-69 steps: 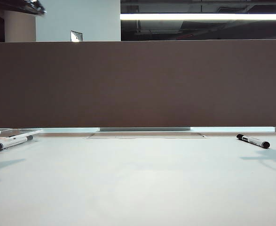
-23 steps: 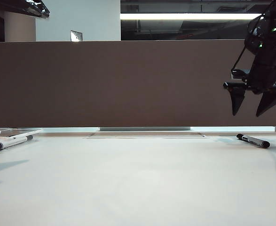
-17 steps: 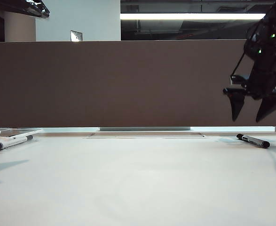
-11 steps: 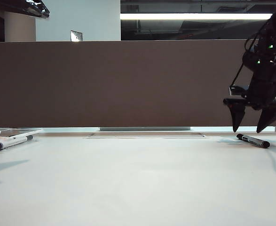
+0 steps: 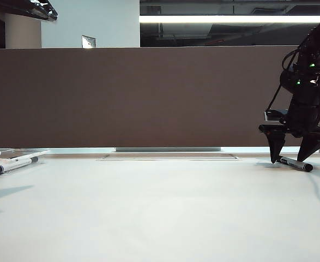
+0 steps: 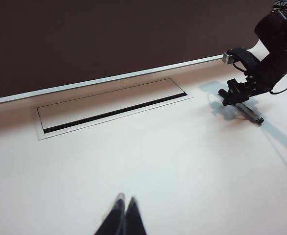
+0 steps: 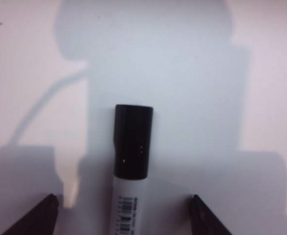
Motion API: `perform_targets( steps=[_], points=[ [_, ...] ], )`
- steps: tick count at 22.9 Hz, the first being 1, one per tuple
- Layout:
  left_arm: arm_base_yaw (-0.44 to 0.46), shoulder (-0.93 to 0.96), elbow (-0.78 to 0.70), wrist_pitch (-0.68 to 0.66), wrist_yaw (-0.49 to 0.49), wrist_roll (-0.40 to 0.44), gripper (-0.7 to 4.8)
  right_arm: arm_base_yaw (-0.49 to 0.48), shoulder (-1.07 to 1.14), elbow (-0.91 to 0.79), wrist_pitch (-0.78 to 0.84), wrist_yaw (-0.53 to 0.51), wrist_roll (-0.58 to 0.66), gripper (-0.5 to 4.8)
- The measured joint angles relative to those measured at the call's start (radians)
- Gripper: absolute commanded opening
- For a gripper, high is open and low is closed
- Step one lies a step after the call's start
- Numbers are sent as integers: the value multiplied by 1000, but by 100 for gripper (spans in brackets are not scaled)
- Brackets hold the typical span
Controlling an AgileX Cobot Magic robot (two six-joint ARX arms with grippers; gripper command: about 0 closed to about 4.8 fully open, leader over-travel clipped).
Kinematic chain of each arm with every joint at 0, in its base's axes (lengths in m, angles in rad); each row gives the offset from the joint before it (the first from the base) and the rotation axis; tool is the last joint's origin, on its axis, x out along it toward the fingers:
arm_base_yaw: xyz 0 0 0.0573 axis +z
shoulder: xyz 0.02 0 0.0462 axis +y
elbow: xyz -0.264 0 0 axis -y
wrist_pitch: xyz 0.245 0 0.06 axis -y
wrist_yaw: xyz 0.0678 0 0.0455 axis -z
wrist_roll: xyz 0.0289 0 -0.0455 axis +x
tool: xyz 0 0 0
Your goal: Pick up the black marker on the right and put it into the packaging box on the left, making sure the marker fit the shape of the box's grooves.
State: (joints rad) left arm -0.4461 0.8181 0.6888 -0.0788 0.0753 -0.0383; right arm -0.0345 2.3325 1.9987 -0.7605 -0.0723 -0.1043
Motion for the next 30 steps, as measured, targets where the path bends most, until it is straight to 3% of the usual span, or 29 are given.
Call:
perform_targets(
  steps=[5, 11, 15, 19, 23, 25, 28, 30],
  points=[
    [0, 0, 0, 0, 0, 0, -5, 0, 6, 3, 2, 5, -3, 292],
    [0, 0, 0, 0, 0, 0, -5, 0, 6, 3, 3, 16, -7, 290],
    [0, 0, 0, 0, 0, 0, -5, 0, 6, 3, 2, 17, -6, 216],
    [0, 0, 0, 0, 0, 0, -6, 0, 6, 3, -3, 17, -6, 201],
    [0, 0, 0, 0, 0, 0, -6, 1, 6, 5, -17, 32, -5, 73],
    [0, 0, 0, 0, 0, 0, -5, 3, 6, 8, -24, 37, -6, 70],
    [0, 0, 0, 0, 0, 0, -5, 3, 6, 8, -25, 39, -5, 2],
    [0, 0, 0, 0, 0, 0, -5, 3, 6, 9, -24, 38, -6, -4]
  ],
)
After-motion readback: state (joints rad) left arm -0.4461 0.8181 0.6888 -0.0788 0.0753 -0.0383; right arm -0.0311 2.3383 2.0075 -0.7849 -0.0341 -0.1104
